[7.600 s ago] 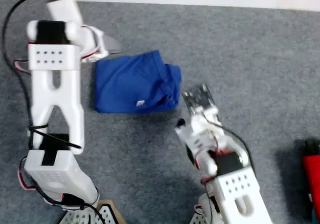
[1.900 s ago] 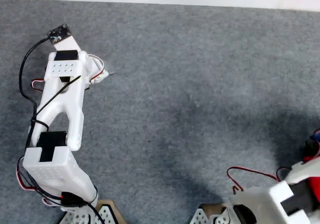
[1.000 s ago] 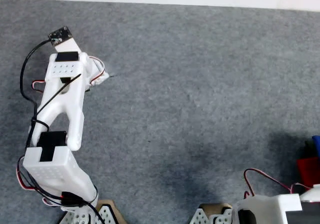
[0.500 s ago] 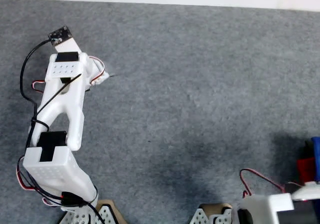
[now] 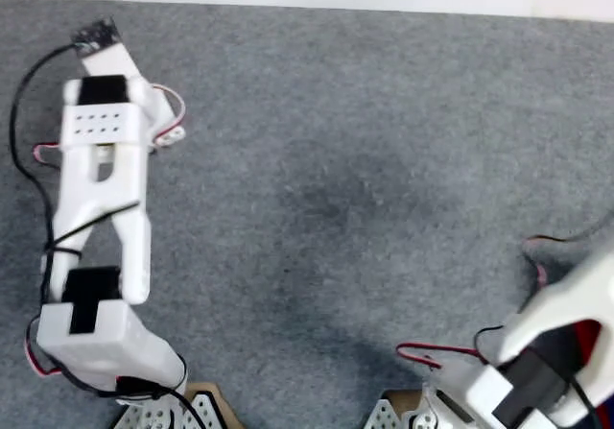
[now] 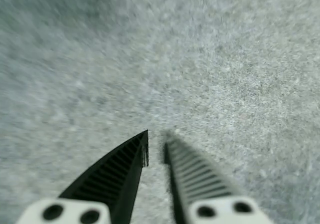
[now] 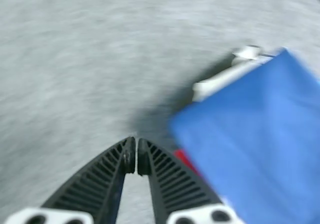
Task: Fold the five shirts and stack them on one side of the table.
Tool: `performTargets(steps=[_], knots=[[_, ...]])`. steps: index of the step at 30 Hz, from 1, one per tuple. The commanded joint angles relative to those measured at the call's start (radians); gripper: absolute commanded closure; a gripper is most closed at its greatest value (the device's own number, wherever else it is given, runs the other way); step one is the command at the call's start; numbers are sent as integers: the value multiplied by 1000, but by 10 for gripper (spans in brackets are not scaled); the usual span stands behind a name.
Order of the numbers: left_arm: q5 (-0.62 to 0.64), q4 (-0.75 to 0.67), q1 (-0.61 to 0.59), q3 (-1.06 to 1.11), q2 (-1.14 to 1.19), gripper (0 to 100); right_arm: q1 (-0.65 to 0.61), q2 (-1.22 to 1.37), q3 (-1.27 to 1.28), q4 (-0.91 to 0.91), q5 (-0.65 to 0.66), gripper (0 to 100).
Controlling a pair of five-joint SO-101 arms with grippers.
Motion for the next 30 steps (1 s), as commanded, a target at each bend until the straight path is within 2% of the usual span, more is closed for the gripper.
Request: performTargets(steps=[1,7,13,17,23,26,30], knots=[[-94,81,-58,-79,-136,995,-211,-50,-47,25,-110,988],[-206,203,-79,-54,-357,994,-559,-278,71,25,-135,991],[-256,213,-79,157,-656,994,-782,-665,410,-16,-157,991],[-256,110,-76,444,-871,994,-806,-863,799,-196,-141,990],[-262,-158,-79,915,-1164,994,-808,-1053,1320,-544,43,989],[-262,-255,-76,1124,-1282,994,-809,-1098,1504,-676,43,989],[-319,-376,-76,1369,-1440,994,-825,-1113,1685,-760,43,988]])
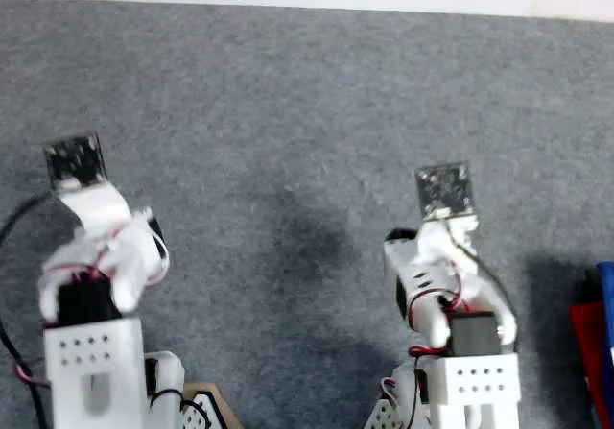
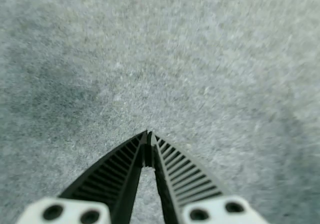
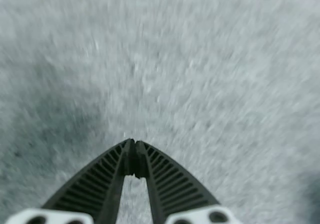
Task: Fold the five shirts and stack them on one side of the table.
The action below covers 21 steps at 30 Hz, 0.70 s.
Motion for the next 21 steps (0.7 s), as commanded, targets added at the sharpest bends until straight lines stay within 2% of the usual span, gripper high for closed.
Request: performTargets(steps=[1,4,9,12,21], knots=[[-66,-150,-7,274,-189,994,-33,-19,130,-81,14,988],[-78,-212,-5,430,-321,993,-87,-19,231,-81,14,988],[-89,-215,-5,639,-578,993,-163,-19,375,-76,12,988],[-89,-126,-4,664,-682,993,-171,-25,447,-76,12,988],[-89,68,70,668,-653,993,-139,-25,472,-53,12,988]])
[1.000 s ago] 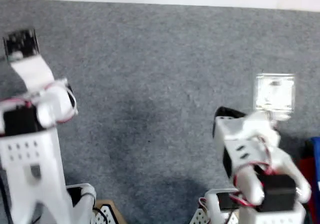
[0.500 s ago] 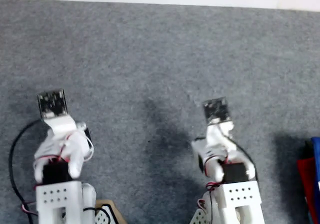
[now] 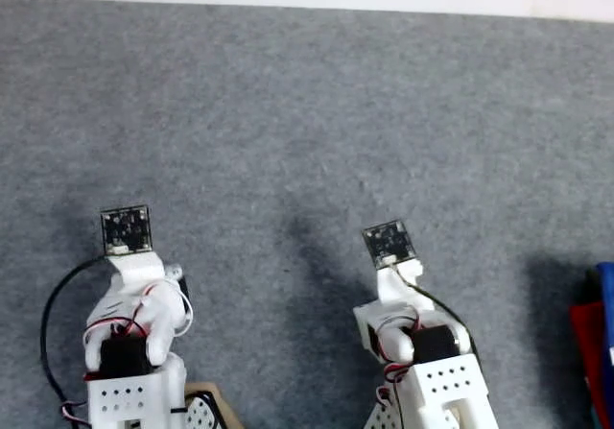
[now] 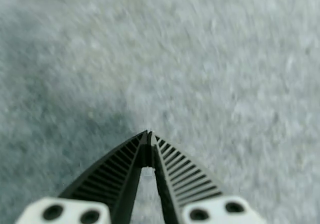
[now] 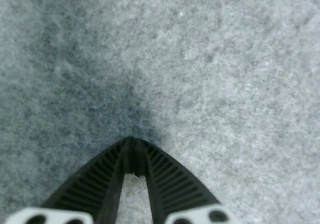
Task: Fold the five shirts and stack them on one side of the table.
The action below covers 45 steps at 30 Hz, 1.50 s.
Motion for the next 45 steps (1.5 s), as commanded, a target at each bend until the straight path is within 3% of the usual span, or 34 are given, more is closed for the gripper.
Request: performTargets(steps=[1,13,45], knots=[[-6,60,24,15,-15,993,15,-2,15,36,12,988],[-6,203,22,15,-13,993,16,-2,54,76,20,991],[-6,201,21,15,-12,993,15,-2,54,76,20,991]])
